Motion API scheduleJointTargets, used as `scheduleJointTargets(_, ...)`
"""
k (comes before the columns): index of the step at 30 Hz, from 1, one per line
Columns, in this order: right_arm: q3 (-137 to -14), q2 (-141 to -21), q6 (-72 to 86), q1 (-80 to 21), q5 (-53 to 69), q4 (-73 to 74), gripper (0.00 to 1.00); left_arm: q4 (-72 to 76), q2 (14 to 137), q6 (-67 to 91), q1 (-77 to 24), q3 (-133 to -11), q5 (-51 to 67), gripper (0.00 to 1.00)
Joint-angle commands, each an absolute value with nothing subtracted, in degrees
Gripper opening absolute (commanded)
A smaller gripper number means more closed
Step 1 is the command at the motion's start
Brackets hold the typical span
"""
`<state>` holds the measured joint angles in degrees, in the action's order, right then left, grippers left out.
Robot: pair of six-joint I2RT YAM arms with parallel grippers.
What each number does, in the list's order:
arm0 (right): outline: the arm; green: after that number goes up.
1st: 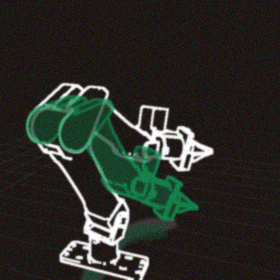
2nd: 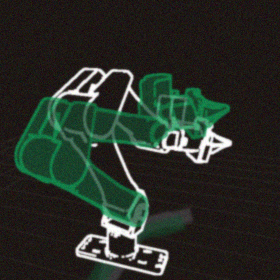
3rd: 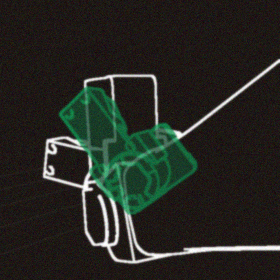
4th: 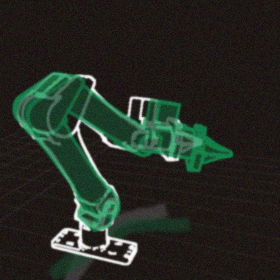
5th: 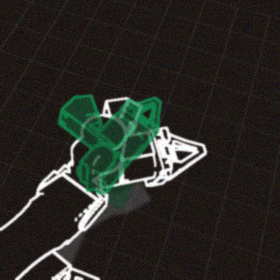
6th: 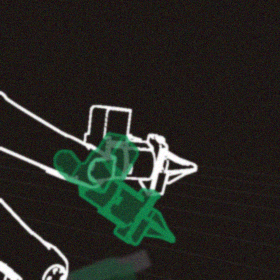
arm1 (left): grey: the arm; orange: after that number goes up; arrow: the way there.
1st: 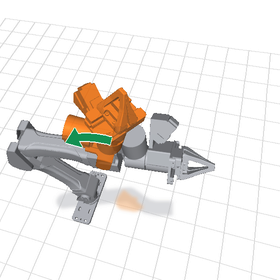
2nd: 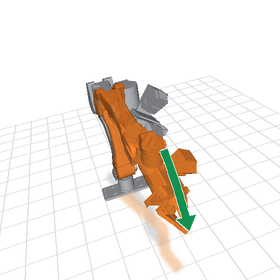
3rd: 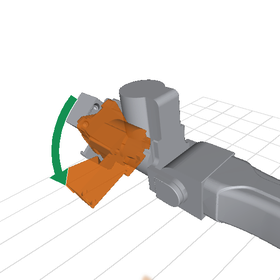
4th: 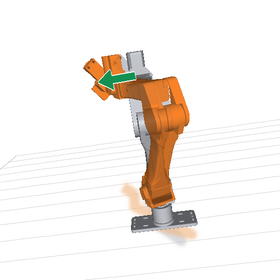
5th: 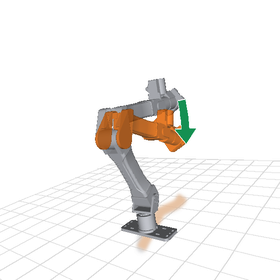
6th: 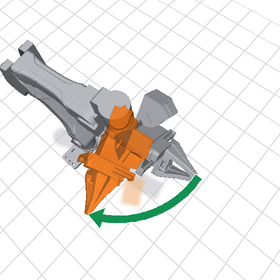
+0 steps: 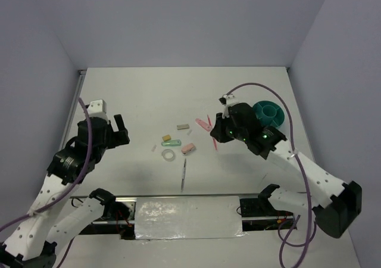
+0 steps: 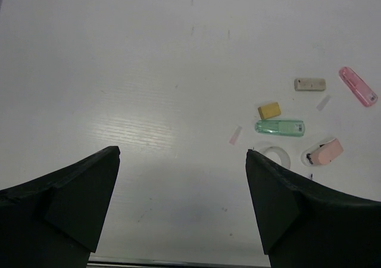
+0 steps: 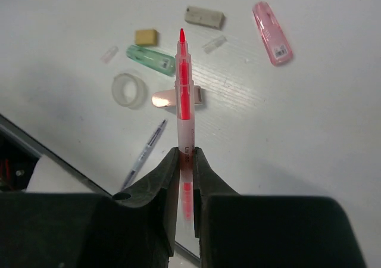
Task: Sort the stationery into containers
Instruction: Pick up the pen from the center of the board, then pick up the pen cap from the center of the board.
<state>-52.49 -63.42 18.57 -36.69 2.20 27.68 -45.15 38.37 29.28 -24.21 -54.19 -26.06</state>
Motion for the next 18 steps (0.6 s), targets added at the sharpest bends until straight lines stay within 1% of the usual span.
scheduleJointTargets(1,-52.73,-57.68,18.72,-37.18,3.34,32.24,0.0,-42.91,43.49,31.29,-24.35,-56.26,-19.8,0.99)
scheduleJointTargets(4,-51.86,-52.84,18.28,-37.35,3.95,33.83,0.0,-39.22,51.13,31.82,-24.35,-54.5,-12.85,0.99)
scheduleJointTargets(6,-50.89,-50.9,18.02,-37.44,5.0,34.19,0.0,-38.67,59.3,30.42,-24.52,-54.75,-9.07,0.95)
scheduleJointTargets(8,-49.58,-48.79,17.76,-37.44,6.49,34.02,0.0,-38.59,66.14,31.2,-24.7,-55.9,-10.28,0.95)
scheduleJointTargets(11,-49.04,-47.81,16.97,-37.44,7.47,34.27,0.0,-37.1,72.57,31.55,-24.7,-57.39,-10.02,0.93)
scheduleJointTargets(15,-48.95,-47.38,16.0,-37.53,8.61,34.1,0.0,-31.22,78.74,31.21,-24.7,-57.92,-4.76,0.93)
scheduleJointTargets(17,-48.96,-47.11,15.47,-37.53,9.4,33.49,0.0,-30.67,82.78,31.2,-24.7,-58.71,-5.88,0.92)
scheduleJointTargets(18,-48.96,-47.02,15.29,-37.44,9.58,33.4,0.0,-30.76,84.1,30.68,-24.61,-59.41,-6.67,0.9)
